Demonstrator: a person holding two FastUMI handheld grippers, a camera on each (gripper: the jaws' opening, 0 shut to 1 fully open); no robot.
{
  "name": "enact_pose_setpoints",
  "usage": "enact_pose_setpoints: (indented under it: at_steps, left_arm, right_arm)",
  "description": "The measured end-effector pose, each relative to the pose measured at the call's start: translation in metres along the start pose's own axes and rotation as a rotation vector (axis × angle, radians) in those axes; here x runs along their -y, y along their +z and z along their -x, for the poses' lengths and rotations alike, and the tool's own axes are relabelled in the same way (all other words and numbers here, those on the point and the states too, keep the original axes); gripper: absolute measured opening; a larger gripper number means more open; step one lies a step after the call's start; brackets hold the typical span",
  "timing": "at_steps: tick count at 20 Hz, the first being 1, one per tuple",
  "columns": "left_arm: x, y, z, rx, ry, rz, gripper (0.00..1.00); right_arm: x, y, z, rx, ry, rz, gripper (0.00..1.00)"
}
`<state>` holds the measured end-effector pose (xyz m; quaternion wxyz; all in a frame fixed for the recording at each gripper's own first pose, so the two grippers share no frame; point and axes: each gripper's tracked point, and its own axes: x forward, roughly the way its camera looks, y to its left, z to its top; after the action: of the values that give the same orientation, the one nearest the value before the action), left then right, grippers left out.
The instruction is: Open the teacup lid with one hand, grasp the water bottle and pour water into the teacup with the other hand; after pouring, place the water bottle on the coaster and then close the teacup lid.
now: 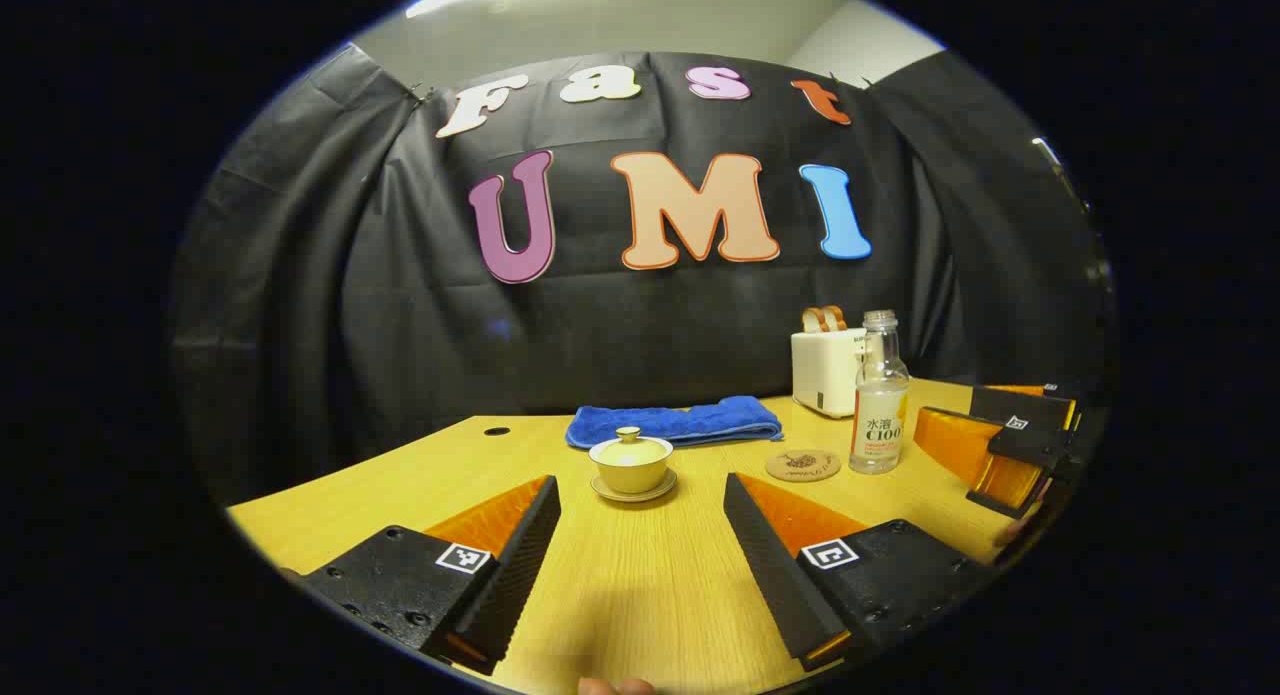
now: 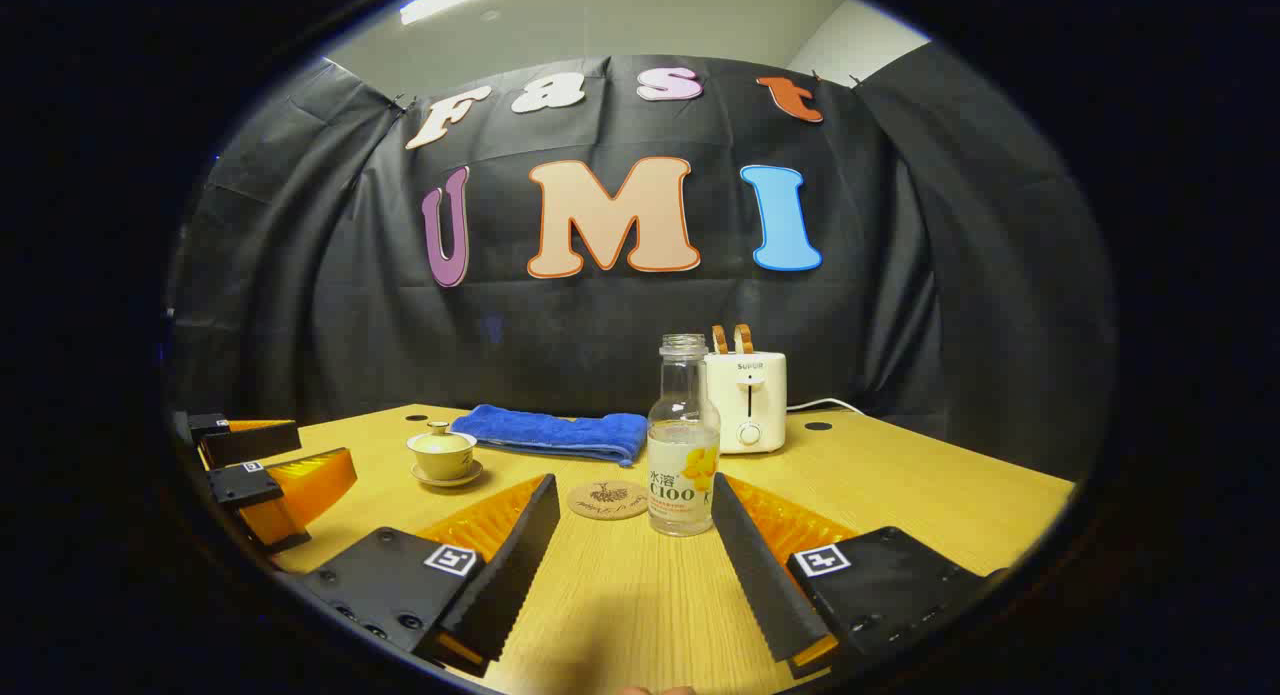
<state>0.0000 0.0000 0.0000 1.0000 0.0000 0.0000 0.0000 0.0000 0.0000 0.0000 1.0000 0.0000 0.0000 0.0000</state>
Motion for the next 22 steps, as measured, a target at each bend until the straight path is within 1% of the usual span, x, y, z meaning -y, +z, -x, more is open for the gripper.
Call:
enact_pose_setpoints:
  at_steps: [1,2,3,4,7,8,9,10,12,13,14,15,16,17,20,21,22]
  left_arm:
    - [-0.0008,-0.0014,0.0,0.0,0.005,0.035,0.96]
    - [-0.0003,-0.0024,0.0007,-0.003,0.003,0.009,0.96]
    - [0.0001,-0.0028,0.002,-0.002,-0.004,0.016,0.97]
    - [0.0005,-0.0022,0.002,0.0,-0.004,0.018,0.96]
    - [-0.0007,-0.0031,-0.0005,0.0,-0.003,0.017,0.95]
    - [-0.0008,-0.0023,-0.0008,0.0,-0.003,0.016,0.95]
    - [-0.0008,-0.0032,-0.0003,0.0,-0.003,0.016,0.95]
    - [-0.0003,-0.003,0.0,0.001,-0.003,0.016,0.96]
    - [-0.0006,-0.0031,-0.0002,0.001,-0.002,0.016,0.95]
    - [-0.0008,-0.0022,-0.0001,0.0,-0.002,0.016,0.96]
    - [-0.0007,-0.0031,0.0003,0.0,-0.001,0.016,0.96]
    - [-0.0015,-0.0031,-0.0012,0.0,0.003,0.016,0.95]
    - [-0.0021,-0.0031,-0.0004,-0.001,0.006,0.016,0.95]
    - [-0.002,-0.0027,-0.0006,-0.001,0.008,0.016,0.95]
    - [-0.0019,-0.0038,-0.0004,-0.001,0.008,0.016,0.95]
    - [-0.0022,-0.0031,-0.0009,-0.001,0.008,0.016,0.95]
    - [-0.0023,-0.0038,-0.0009,-0.001,0.01,0.016,0.95]
  right_arm:
    - [-0.0004,-0.0003,0.0,0.0,0.0,-0.001,1.0]
    - [-0.0003,0.0003,0.0,0.001,0.0,0.0,1.0]
    - [-0.0004,-0.0008,0.0001,0.0,0.0,0.0,1.0]
    - [-0.0004,-0.0002,0.0004,0.001,0.0,0.0,0.96]
    - [-0.0004,-0.0008,0.0002,0.0,0.0,-0.001,0.96]
    - [-0.0006,0.0,0.0003,0.001,0.0,-0.001,0.98]
    - [-0.0006,-0.0009,-0.0002,0.0,0.0,-0.001,0.96]
    - [-0.0005,-0.0004,0.0,0.001,0.0,-0.001,0.96]
    - [-0.0001,0.0001,0.0001,0.001,0.0,-0.001,0.96]
    - [-0.0002,-0.0007,-0.0002,0.001,0.0,-0.001,0.98]
    - [-0.0002,-0.0002,-0.0003,0.001,0.0,-0.001,0.96]
    - [0.0,-0.0009,-0.0005,0.0,-0.001,-0.001,0.98]
    - [0.0003,-0.0003,-0.0006,0.002,-0.001,-0.001,0.98]
    - [0.0003,-0.0008,-0.0008,0.0,-0.002,-0.001,0.96]
    - [0.0004,-0.0003,0.0002,0.001,-0.002,-0.001,0.96]
    - [0.0002,-0.0005,0.0001,0.001,-0.002,-0.001,0.98]
    - [0.0004,-0.0001,0.0002,0.001,-0.002,-0.001,0.98]
